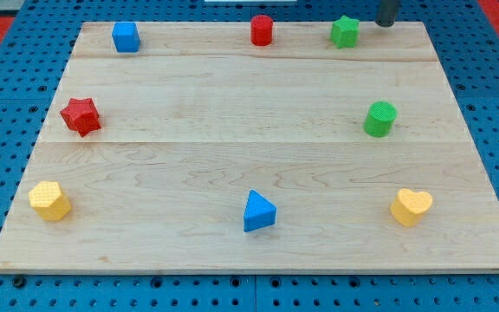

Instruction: Slightly move the green star towards down

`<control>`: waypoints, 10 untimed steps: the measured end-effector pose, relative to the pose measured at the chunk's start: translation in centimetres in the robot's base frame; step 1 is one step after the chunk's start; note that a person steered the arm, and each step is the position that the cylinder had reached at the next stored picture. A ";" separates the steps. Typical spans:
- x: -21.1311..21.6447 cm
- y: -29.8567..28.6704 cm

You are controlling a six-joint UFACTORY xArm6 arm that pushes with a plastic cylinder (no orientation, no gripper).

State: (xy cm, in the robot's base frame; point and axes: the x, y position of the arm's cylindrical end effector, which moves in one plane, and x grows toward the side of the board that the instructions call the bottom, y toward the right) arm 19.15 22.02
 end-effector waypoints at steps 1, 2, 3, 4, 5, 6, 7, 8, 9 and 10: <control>0.0 -0.3; 0.0 -0.5; 0.0 -1.3; 0.0 -1.6; 0.0 -4.6; 0.1 -9.9; 1.8 -10.6; 1.8 -9.4; 1.8 -9.3; 1.6 -10.1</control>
State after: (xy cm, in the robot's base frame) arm 20.75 11.88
